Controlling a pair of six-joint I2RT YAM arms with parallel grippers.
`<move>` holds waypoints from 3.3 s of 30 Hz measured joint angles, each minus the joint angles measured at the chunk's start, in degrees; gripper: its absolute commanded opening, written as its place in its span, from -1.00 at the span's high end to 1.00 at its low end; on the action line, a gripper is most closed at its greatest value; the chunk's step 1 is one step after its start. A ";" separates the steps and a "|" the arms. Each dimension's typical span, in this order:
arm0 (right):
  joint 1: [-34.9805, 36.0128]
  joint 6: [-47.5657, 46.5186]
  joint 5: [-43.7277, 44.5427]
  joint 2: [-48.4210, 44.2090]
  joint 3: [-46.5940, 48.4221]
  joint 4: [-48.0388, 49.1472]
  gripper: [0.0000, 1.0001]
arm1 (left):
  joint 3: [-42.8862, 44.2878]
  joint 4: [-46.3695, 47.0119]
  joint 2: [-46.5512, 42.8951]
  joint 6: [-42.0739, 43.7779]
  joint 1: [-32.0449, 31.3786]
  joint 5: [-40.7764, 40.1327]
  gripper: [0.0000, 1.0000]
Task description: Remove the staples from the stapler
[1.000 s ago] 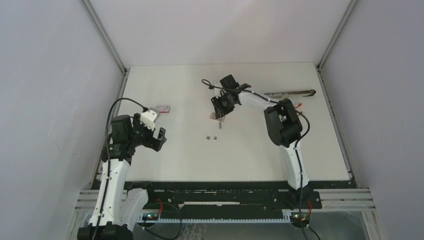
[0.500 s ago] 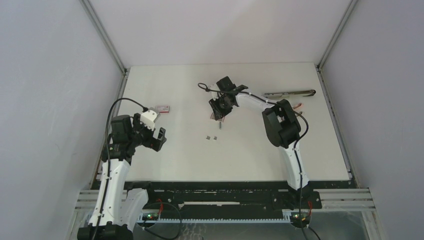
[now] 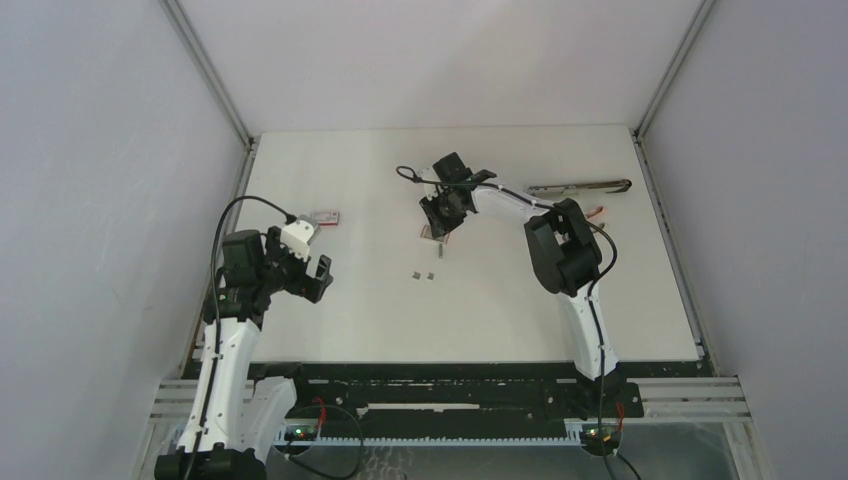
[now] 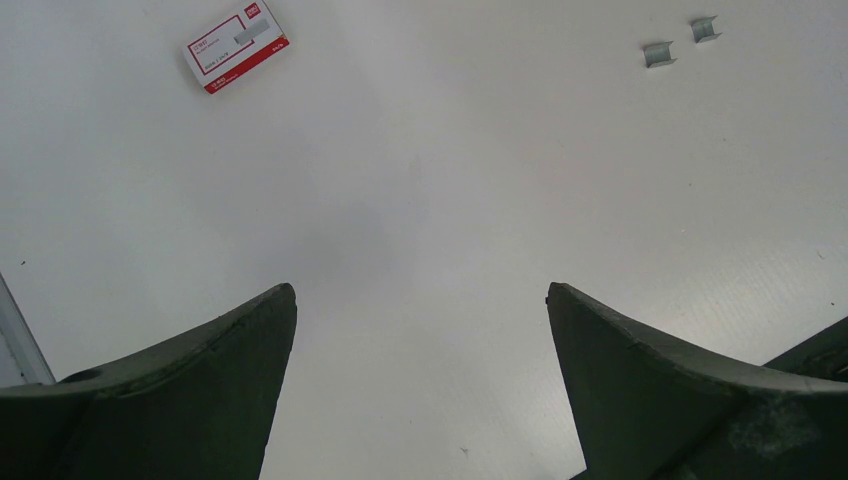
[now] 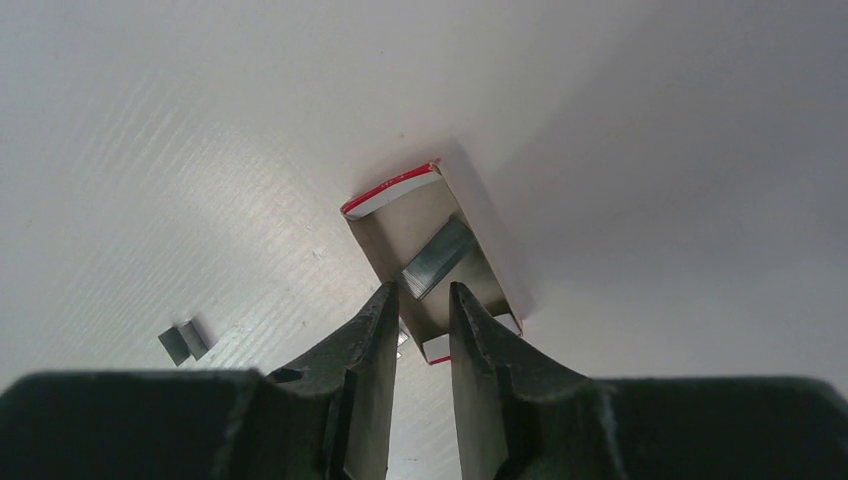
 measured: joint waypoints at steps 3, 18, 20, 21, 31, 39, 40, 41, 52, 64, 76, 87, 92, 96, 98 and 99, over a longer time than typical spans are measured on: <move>0.07 0.11 -0.04 0.00 0.00 0.28 0.47 | 0.00 0.00 0.00 0.00 0.00 0.00 -0.99; 0.11 5.81 -0.50 0.00 0.00 0.26 0.15 | 0.00 0.00 0.00 0.00 0.00 0.00 -0.99; 0.20 5.75 0.02 -0.02 0.00 0.15 0.13 | 0.00 0.00 0.00 0.00 0.00 -0.02 -0.99; 0.24 5.60 0.39 -0.13 0.00 0.04 0.13 | 0.00 0.00 0.00 0.00 0.00 0.00 -0.99; 0.57 2.23 -1.88 -7.23 -3.45 -2.21 0.00 | 0.00 0.00 0.00 0.00 0.00 0.00 -0.99; 0.04 1.92 -7.50 -8.26 -8.76 -4.22 -0.24 | 0.00 -0.02 -0.02 0.00 0.00 0.00 -0.99; -0.04 1.95 -7.98 -8.26 -9.25 -4.57 -0.25 | 0.00 -0.02 -0.02 0.00 0.00 0.00 -0.99; -0.15 1.97 -8.50 -8.26 -9.60 -4.85 -0.25 | 0.00 0.00 -0.02 -0.02 0.00 0.00 -0.99; -0.72 2.99 -11.63 -6.88 -9.88 -4.61 -0.25 | 0.00 -0.02 -0.02 -0.02 0.00 0.00 -1.00; -1.44 5.40 -12.17 -4.31 -8.22 -2.32 -0.25 | 0.00 0.00 -0.02 -0.02 0.00 0.00 -0.99; -2.60 5.79 -7.91 -3.10 -5.99 -0.61 -0.25 | 0.00 -0.02 -0.02 -0.02 0.00 0.00 -0.99; -3.32 5.25 -7.61 0.37 -0.50 -0.74 -0.25 | 0.00 0.00 0.00 -0.02 0.00 -0.02 -0.99; -3.58 3.58 -6.49 0.42 -0.17 -1.33 -0.28 | 0.00 -0.02 0.00 0.00 0.00 -0.02 -0.99; -3.32 0.57 -3.65 -0.39 -0.20 -2.25 -0.34 | 0.00 -0.02 0.00 0.00 0.00 -0.02 -0.99; -2.64 -1.42 -1.79 -1.38 -0.24 -2.67 -0.38 | 0.00 0.00 0.00 -0.02 0.00 -0.02 -0.99; -2.34 -2.32 -0.72 -2.01 -0.24 -2.80 -0.40 | 0.00 -0.02 0.00 -0.02 0.00 -0.02 -0.99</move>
